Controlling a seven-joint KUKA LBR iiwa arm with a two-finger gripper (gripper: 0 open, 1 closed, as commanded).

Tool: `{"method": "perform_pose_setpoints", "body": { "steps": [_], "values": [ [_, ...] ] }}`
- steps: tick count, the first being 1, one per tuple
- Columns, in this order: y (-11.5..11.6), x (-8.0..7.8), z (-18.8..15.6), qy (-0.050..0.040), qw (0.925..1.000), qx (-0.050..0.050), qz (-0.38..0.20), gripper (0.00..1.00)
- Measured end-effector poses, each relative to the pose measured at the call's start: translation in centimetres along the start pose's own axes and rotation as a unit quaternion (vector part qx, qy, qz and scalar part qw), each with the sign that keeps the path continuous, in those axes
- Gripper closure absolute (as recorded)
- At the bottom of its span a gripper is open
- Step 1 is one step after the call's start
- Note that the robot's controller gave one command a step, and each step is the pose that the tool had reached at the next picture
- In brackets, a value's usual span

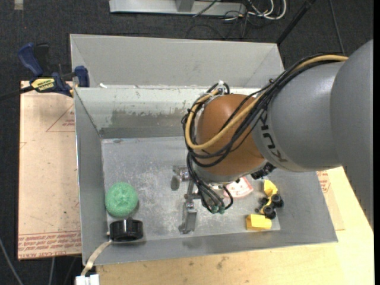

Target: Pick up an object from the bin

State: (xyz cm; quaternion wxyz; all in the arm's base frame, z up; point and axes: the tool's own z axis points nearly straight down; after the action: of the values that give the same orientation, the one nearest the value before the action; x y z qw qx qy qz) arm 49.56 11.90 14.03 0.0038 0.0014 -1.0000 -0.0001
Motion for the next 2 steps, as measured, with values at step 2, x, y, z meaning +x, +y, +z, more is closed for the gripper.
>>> {"method": "perform_pose_setpoints", "body": {
  "steps": [2],
  "values": [
    [-5.4, -2.3, -1.9, -0.004, 0.9997, -0.001, 0.023, 0.0]
  ]
}}
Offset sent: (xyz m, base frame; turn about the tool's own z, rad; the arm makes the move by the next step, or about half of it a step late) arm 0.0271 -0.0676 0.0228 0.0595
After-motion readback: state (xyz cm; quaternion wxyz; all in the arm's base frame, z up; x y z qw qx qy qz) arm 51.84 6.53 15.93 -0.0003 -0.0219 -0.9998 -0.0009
